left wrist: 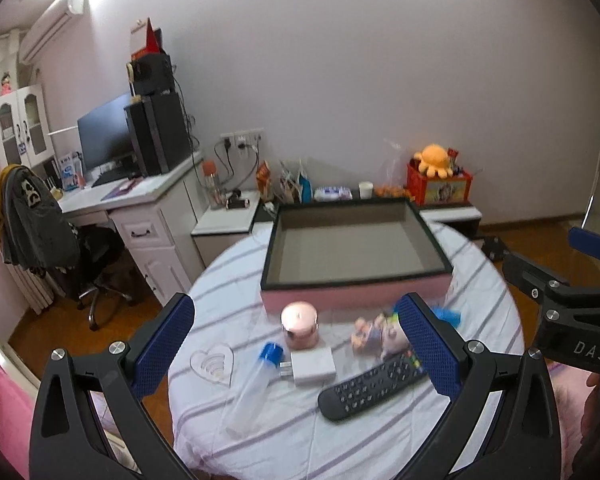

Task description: Organize rigid objects

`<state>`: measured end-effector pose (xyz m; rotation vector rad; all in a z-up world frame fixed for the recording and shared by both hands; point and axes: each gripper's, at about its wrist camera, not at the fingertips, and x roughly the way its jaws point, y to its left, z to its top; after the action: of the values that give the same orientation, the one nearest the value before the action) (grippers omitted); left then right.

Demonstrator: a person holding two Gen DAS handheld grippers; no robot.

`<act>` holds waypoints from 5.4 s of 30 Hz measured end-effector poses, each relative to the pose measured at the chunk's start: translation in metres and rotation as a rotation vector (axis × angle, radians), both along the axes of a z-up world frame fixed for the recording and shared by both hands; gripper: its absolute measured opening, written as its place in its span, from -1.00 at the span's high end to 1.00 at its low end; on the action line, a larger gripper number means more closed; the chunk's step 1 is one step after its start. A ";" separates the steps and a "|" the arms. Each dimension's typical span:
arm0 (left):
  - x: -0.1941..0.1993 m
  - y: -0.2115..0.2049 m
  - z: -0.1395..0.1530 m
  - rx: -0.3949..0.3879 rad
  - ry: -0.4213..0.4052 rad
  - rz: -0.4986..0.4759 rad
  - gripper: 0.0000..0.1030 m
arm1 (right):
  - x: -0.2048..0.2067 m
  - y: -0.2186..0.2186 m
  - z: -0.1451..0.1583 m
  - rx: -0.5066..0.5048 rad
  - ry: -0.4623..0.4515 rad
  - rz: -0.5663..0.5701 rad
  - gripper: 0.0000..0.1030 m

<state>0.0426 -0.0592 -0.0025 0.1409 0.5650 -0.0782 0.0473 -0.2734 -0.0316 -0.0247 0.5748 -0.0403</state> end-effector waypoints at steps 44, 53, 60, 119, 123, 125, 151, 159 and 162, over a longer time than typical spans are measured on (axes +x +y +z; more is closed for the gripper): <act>-0.004 0.058 -0.065 -0.035 0.114 0.051 -1.00 | 0.000 0.020 -0.078 -0.024 0.171 0.030 -1.00; 0.012 0.067 -0.080 -0.041 0.157 0.054 -1.00 | 0.010 0.030 -0.094 -0.024 0.193 0.074 -1.00; 0.040 0.063 -0.090 -0.037 0.185 0.031 -1.00 | 0.029 0.043 -0.096 -0.005 0.176 0.131 -1.00; 0.170 0.007 -0.055 -0.076 0.148 -0.081 0.07 | 0.148 0.010 -0.066 0.026 0.061 0.134 -1.00; 0.199 0.007 -0.058 -0.091 0.165 -0.081 0.07 | 0.167 0.008 -0.067 0.021 0.052 0.114 -1.00; 0.214 0.006 -0.064 -0.089 0.182 -0.070 0.07 | 0.176 0.007 -0.071 0.025 0.061 0.106 -1.00; 0.226 0.006 -0.117 -0.042 0.294 -0.012 -0.19 | 0.209 0.010 -0.107 0.038 0.157 0.150 -1.00; 0.184 0.017 -0.068 -0.047 0.149 0.017 -0.73 | 0.182 0.002 -0.085 0.046 0.121 0.123 -1.00; 0.158 0.024 -0.049 -0.044 0.099 0.034 -0.85 | 0.164 -0.001 -0.072 0.057 0.094 0.119 -1.00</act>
<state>0.2001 -0.0348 -0.0519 0.0852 0.6640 -0.0651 0.2109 -0.2740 -0.1038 -0.0053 0.6674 0.0931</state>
